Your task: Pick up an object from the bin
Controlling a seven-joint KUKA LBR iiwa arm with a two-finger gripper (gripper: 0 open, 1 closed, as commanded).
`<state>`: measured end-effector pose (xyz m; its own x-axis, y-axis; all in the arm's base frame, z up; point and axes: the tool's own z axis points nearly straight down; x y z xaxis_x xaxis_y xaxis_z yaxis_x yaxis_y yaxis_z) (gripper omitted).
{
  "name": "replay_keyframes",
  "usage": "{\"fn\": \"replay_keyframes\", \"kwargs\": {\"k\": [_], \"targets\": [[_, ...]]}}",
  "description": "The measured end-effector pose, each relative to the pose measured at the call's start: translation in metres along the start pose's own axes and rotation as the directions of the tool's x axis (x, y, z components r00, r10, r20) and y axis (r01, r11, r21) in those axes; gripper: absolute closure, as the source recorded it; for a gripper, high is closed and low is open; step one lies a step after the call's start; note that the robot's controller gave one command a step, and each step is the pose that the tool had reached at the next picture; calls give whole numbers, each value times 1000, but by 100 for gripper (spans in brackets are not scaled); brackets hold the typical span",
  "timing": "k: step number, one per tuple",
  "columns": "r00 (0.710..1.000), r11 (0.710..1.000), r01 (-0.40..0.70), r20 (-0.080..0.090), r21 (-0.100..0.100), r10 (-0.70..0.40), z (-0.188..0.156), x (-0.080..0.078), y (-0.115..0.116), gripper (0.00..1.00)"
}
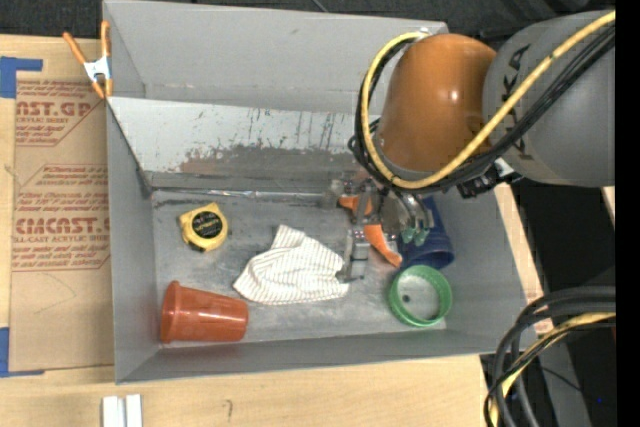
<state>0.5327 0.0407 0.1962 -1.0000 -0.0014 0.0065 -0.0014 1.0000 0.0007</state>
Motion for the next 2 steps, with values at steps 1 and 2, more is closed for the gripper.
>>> {"fn": "replay_keyframes", "kwargs": {"k": [1, 2], "targets": [[1000, 1000, -1, 8, 0, 1, -5, -2, 0, 0], [998, 998, 60, 14, 2, -60, 31, -5, 20, 0]]}}
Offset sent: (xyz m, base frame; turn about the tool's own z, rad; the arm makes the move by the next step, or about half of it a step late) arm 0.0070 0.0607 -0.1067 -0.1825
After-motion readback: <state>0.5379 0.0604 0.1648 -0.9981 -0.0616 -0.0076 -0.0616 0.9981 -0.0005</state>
